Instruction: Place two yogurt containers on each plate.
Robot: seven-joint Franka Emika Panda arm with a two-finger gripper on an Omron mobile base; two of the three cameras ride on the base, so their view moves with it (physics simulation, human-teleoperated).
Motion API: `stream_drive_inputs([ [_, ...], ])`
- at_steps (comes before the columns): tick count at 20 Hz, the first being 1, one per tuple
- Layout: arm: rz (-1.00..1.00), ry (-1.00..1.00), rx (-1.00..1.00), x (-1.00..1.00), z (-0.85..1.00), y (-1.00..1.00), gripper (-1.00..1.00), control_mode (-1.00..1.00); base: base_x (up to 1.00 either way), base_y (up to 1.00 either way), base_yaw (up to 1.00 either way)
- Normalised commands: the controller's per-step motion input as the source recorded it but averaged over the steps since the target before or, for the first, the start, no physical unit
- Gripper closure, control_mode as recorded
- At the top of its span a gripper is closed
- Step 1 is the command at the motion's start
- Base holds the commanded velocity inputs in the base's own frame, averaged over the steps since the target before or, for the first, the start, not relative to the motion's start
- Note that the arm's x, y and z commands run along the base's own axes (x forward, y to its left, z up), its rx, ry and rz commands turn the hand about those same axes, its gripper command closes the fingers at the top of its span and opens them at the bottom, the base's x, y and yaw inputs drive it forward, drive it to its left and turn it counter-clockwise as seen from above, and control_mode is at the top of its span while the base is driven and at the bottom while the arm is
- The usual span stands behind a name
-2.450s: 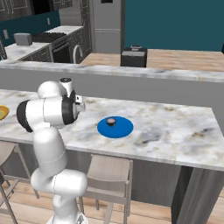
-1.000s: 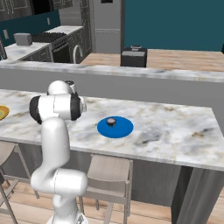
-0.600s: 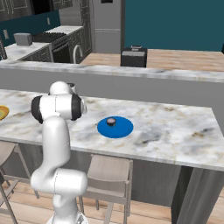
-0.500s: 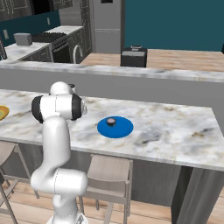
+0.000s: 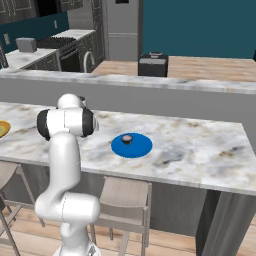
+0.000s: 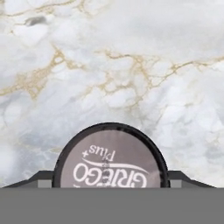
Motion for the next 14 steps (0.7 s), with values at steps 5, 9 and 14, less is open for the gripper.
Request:
stream_drive_inputs([
  [5, 0.00, 0.01, 0.00, 0.00, 0.00, 0.00, 1.00, -1.00, 0.00, 0.00, 0.00],
  [9, 0.00, 0.00, 0.00, 0.00, 0.00, 0.00, 1.00, -1.00, 0.00, 0.00, 0.00],
  [14, 0.00, 0.01, 0.00, -0.05, 0.12, -0.24, 1.00, -1.00, 0.00, 0.00, 0.00],
])
